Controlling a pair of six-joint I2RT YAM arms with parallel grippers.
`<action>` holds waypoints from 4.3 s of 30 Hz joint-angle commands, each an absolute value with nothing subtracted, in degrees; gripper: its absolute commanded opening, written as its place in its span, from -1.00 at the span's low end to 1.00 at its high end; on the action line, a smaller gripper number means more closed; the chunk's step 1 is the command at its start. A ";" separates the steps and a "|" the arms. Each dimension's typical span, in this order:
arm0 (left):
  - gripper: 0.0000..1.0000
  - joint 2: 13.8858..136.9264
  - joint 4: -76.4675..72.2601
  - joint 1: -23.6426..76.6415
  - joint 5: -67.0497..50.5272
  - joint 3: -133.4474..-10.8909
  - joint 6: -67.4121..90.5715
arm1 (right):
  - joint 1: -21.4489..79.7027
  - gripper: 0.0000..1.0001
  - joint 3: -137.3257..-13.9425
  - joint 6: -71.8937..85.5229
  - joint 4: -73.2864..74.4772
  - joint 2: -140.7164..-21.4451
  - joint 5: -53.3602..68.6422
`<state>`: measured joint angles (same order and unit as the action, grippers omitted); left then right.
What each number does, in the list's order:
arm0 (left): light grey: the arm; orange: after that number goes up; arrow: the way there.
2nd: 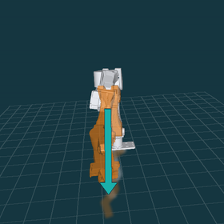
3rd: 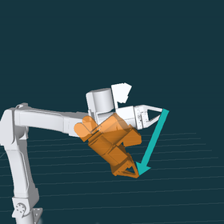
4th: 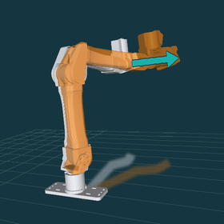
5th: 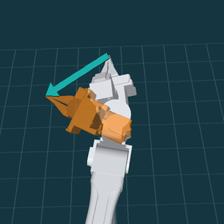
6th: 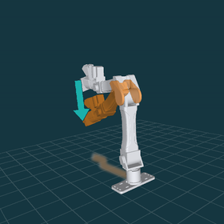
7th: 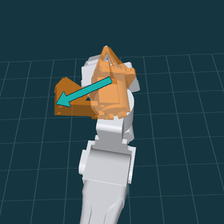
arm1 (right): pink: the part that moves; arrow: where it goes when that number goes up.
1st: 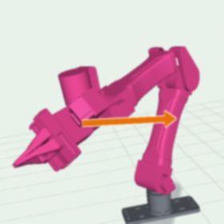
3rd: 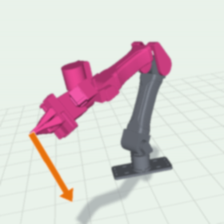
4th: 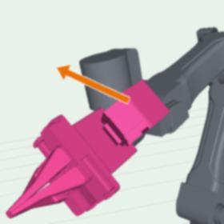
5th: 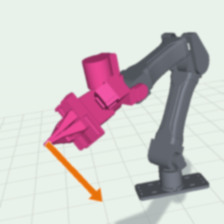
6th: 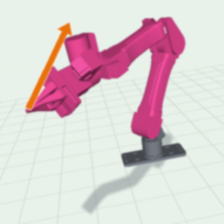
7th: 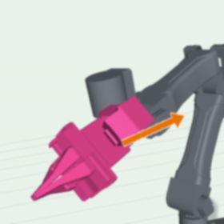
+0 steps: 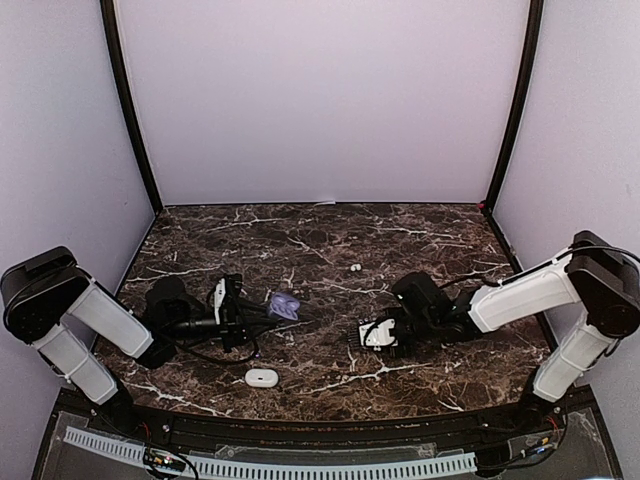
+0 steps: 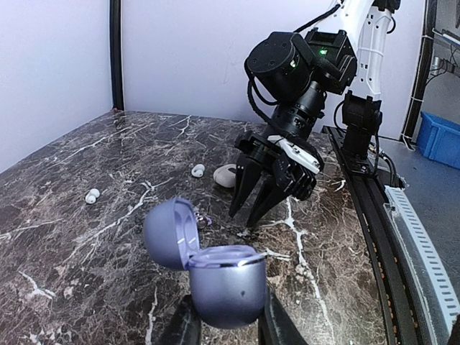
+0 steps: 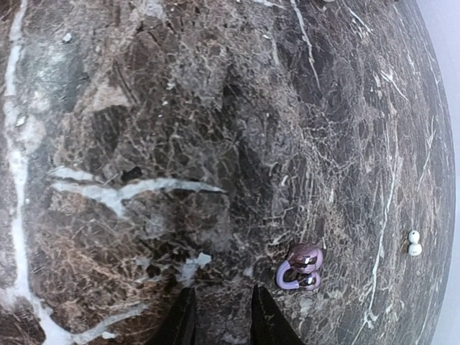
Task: Insert the wireless bluetooth earbuds into the charging case
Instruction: Adjust the right earbud at the center of the board.
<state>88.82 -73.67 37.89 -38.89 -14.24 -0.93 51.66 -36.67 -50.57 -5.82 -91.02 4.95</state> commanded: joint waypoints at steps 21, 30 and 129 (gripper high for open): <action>-0.56 87.03 -73.38 38.24 -39.12 -15.64 -2.26 | 47.96 -0.48 -42.98 -53.01 -5.02 -97.94 4.73; -0.56 86.11 -72.16 38.32 -38.54 -15.55 -2.86 | 47.26 -0.49 -45.26 -53.37 -3.10 -99.42 6.25; -0.56 84.55 -72.16 38.32 -37.34 -14.68 -2.90 | 45.99 0.08 -76.90 12.52 21.34 -114.33 -3.89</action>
<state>86.13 -71.48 38.15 -37.04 -14.76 -2.61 45.52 -74.28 13.19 18.81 -112.95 -1.15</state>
